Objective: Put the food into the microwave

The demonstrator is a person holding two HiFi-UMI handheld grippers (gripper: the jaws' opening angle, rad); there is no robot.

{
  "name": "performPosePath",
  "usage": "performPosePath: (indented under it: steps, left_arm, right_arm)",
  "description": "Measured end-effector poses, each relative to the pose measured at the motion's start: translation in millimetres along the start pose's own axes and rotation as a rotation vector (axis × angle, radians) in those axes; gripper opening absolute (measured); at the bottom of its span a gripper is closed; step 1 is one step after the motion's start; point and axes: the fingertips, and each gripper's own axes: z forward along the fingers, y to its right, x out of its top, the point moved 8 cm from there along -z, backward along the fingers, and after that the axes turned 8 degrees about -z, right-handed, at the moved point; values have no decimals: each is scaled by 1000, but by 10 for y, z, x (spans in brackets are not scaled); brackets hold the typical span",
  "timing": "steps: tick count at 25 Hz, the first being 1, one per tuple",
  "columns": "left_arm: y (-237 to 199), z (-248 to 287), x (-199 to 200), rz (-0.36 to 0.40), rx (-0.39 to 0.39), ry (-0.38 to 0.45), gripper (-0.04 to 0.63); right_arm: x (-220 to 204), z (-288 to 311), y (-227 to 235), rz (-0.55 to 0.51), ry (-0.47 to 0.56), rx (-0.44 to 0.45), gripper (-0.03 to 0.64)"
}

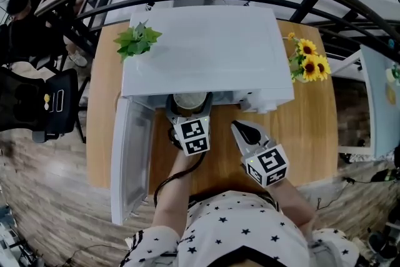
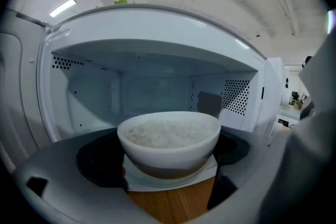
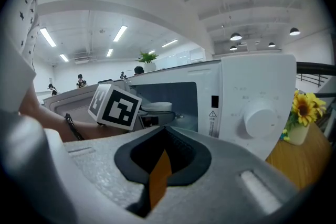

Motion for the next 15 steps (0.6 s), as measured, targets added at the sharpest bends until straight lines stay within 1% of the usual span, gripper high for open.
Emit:
performPosePath:
  steps: [10, 15]
  left_arm:
    - [-64, 287, -97, 46, 29, -50, 482]
    - [-74, 393, -110, 46, 35, -72, 482]
  right_arm:
    - [-27, 101, 47, 9, -21, 6, 6]
    - [-33, 124, 75, 8, -31, 3, 6]
